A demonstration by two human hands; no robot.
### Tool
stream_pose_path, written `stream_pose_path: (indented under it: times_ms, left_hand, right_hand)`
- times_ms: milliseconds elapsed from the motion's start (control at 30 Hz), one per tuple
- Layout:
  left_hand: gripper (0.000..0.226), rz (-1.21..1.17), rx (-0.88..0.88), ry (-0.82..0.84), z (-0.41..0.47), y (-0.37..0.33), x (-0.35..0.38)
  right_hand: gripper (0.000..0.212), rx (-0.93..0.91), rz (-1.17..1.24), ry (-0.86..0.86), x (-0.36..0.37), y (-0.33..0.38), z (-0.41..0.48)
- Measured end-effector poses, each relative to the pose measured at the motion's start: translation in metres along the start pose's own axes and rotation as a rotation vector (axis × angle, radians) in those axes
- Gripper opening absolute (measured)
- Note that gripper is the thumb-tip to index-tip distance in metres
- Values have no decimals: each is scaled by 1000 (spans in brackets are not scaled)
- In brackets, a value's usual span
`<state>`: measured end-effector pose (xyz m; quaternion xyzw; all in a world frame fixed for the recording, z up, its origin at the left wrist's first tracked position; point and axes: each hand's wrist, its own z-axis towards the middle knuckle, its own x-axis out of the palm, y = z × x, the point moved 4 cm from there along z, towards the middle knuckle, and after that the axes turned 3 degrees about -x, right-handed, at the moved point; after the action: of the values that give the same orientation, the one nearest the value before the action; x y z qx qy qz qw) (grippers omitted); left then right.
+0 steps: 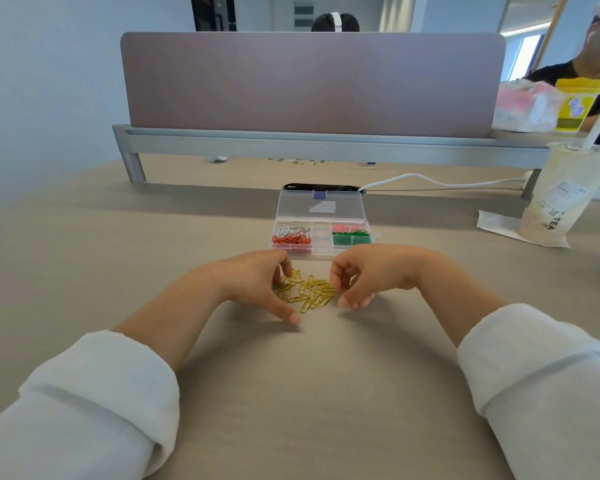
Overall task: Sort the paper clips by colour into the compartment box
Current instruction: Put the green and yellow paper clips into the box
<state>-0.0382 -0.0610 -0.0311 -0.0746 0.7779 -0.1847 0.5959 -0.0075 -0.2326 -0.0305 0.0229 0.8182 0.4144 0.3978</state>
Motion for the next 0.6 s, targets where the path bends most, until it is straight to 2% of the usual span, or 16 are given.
stream_pose_path:
  times_ms: [133,233,333,367,433,533,600]
  left_hand:
    - [67,-83,60,-117,8,-11,5]
    - [82,-67,42,-136,3,-3,-3]
    - [101,99,-10,-63,0,3,-4]
    - [100,116,-3,-61,1,1,-3]
    - [86,93,48,-78,7,-8,-1]
    - [64,29,127,-69,16,-21,1]
    - [55,-38,143,-49,22,-23,2]
  right_hand:
    - [25,-119,82,-83,6,7,11]
    - [32,-61,-117,-234,-4,4,5]
    - [78,68,-319,-208,-8,-3,-3]
    - [88,71,-345,-191,-5,-1,-3]
    - [94,29,-376,-203,4,4,1]
    - [85,-35,-389,-291,11,10,10]
    - [70,-49,-350,-332,7,7,12]
